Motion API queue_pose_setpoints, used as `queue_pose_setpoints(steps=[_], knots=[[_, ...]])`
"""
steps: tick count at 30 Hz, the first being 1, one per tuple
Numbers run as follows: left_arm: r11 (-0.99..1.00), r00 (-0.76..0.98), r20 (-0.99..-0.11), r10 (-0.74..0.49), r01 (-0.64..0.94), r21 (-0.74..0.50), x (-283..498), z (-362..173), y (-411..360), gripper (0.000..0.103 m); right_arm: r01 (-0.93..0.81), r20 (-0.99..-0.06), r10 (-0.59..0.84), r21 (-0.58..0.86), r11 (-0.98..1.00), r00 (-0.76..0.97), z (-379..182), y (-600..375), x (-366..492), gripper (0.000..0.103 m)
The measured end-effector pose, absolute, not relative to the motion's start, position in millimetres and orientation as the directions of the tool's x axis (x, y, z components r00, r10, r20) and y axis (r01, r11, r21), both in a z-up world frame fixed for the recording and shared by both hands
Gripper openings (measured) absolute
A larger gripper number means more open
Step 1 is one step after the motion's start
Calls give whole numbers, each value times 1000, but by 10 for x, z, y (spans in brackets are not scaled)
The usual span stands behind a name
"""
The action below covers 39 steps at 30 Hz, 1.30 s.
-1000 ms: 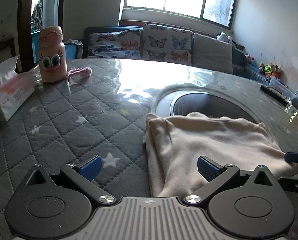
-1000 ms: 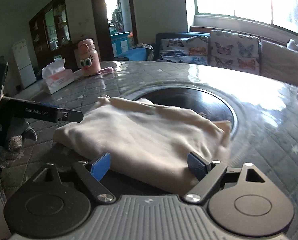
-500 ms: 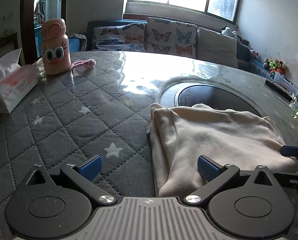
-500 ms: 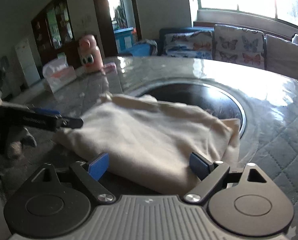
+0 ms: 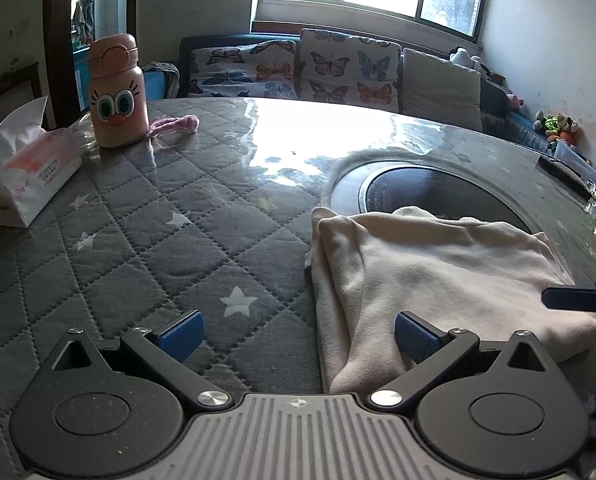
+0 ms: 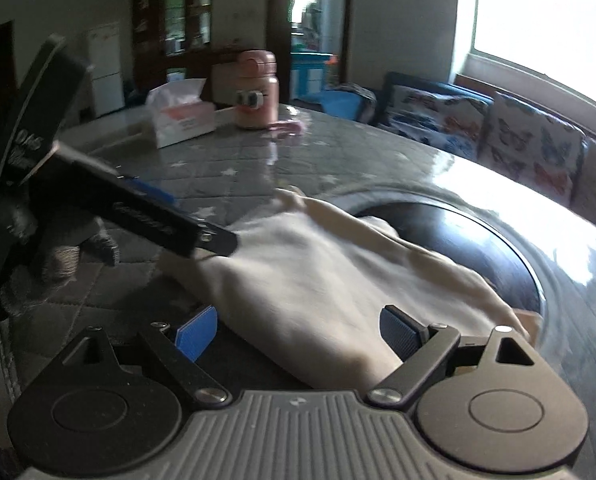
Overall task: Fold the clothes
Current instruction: 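Pinch the cream shirt edge with the right gripper while the left gripper pinches beside it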
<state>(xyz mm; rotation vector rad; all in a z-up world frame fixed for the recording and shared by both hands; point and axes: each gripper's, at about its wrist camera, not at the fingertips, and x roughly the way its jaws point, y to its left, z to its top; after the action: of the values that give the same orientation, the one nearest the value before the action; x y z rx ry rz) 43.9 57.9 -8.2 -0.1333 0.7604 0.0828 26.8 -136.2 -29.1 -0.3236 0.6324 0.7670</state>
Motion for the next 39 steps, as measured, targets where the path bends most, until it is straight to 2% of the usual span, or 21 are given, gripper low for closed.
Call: queue_pose_setpoints(steps=[8,11,13,15,18,20,23,25,27,32,34,39], knots=[[983,736,-676,33,-148,-113,451,18,694,103,-784,-645,553,-120,609,528,-322,-1024,208,88],[978,735,-678,17,-152,-141,467,28,738,103,-794,-647,548,-155,587,531,-337,-927,188,79],[976,731,-682,4,-152,-157,484,25,749,103,-800,-647,541,-187,571,538,-341,-858,163,69],[973,729,-684,-15,-147,-178,500,21,746,103,-805,-644,537,-221,551,545,-347,-795,140,65],[968,723,-690,-32,-150,-201,538,21,742,103,-815,-645,534,-262,517,546,-372,-710,100,54],[964,719,-693,-45,-151,-220,566,26,743,103,-821,-649,534,-276,500,542,-394,-668,83,52],[958,715,-696,-69,-148,-247,602,37,730,103,-827,-655,532,-283,486,537,-427,-626,75,39],[955,713,-697,-76,-147,-256,620,43,721,103,-823,-651,534,-272,498,539,-415,-639,99,24],[951,709,-700,-87,-150,-270,639,41,726,103,-821,-646,544,-245,516,536,-379,-675,137,17],[916,683,-714,-154,-171,-362,712,4,763,101,-812,-622,581,-160,562,525,-260,-807,210,9],[896,670,-718,-191,-179,-406,744,-20,777,95,-806,-608,596,-129,578,524,-212,-860,223,5],[855,657,-707,-262,-181,-485,789,-48,775,83,-795,-573,622,-88,600,533,-78,-1021,225,4]])
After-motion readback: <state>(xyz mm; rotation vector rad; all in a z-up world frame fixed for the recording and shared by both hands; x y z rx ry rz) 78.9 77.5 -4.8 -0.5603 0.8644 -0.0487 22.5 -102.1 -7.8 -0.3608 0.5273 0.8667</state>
